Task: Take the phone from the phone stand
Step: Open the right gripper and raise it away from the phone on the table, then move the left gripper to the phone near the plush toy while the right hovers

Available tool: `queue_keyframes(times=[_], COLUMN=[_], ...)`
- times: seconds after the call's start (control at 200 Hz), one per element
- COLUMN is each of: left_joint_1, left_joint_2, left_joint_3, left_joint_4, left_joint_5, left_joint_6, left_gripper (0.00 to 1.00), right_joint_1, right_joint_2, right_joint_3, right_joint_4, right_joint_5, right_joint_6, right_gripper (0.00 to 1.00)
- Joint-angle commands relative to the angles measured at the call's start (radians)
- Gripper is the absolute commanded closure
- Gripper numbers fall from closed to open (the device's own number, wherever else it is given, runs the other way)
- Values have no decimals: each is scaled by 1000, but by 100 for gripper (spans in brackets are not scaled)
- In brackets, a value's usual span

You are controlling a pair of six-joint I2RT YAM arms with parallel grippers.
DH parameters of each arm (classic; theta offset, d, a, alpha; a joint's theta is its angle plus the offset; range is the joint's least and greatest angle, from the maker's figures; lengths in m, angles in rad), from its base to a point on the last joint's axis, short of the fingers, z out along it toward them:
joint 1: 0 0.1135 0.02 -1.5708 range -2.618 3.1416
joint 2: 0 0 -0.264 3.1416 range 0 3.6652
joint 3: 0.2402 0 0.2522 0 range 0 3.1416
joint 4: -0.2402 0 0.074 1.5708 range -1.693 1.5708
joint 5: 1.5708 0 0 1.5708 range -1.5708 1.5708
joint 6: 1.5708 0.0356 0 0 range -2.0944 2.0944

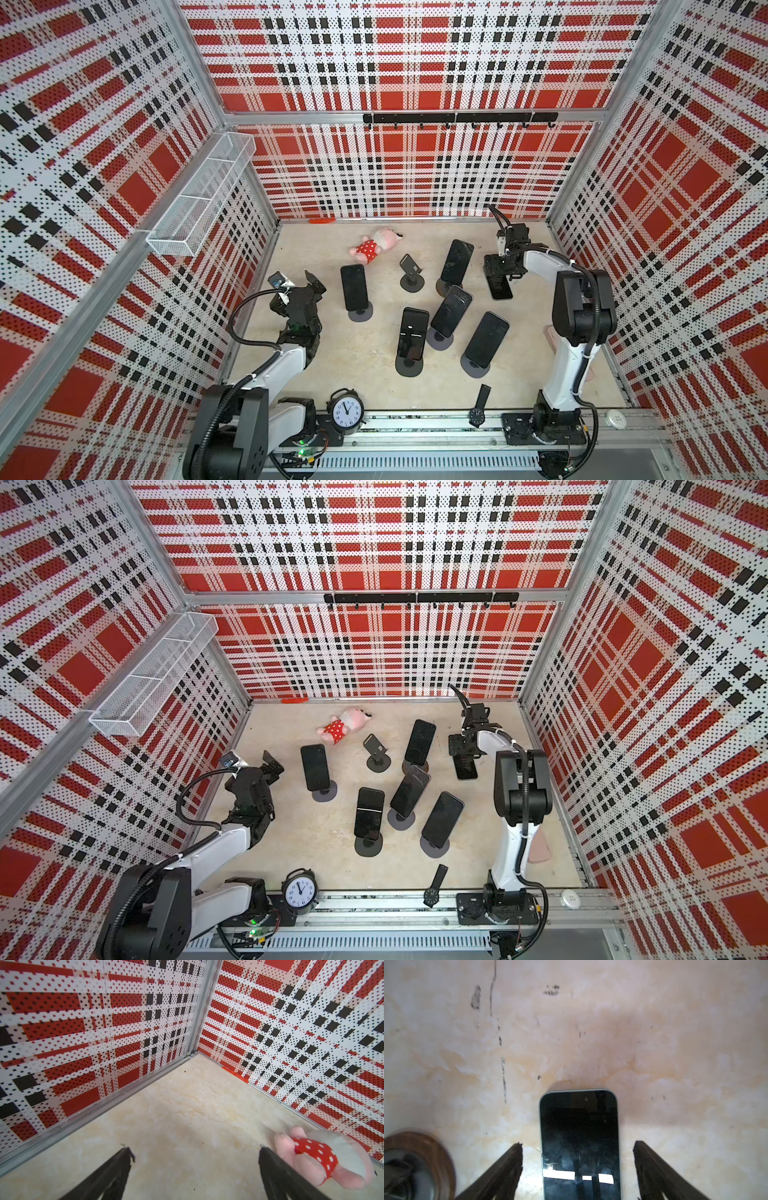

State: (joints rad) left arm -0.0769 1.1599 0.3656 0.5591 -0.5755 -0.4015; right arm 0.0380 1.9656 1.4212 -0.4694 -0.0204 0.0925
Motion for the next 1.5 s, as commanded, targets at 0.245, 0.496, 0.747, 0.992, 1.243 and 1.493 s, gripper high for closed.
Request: queue_keyframes(times=[0.245, 0.496, 0.747, 0.992, 1.243, 1.493], left_joint_1=[5, 2, 5, -1, -10, -72], left_joint_2=[-9, -11, -9, -35, -136, -235], left_joint_3=[0, -1, 0, -18, -21, 137], left_joint_4=[1, 0, 1, 11, -30, -302], left_joint_5=[13, 6, 5, 11, 42, -16], left_joint_6=[6, 6, 4, 11, -62, -154], left_gripper=[2, 2, 2, 2, 2, 2], right_joint_1=[32, 73, 152, 181, 193, 228], right_joint_2=[-236, -356, -433, -579, -811, -912], right_joint_3=[-51, -104, -117, -220, -463, -634], right_joint_4=[95, 121, 147, 245, 439, 603], right_joint_5=[30, 12, 69, 27, -120, -189], right_joint_6=[51, 98, 95, 139, 172, 224], right_gripper=[6, 6, 0, 0, 0, 0])
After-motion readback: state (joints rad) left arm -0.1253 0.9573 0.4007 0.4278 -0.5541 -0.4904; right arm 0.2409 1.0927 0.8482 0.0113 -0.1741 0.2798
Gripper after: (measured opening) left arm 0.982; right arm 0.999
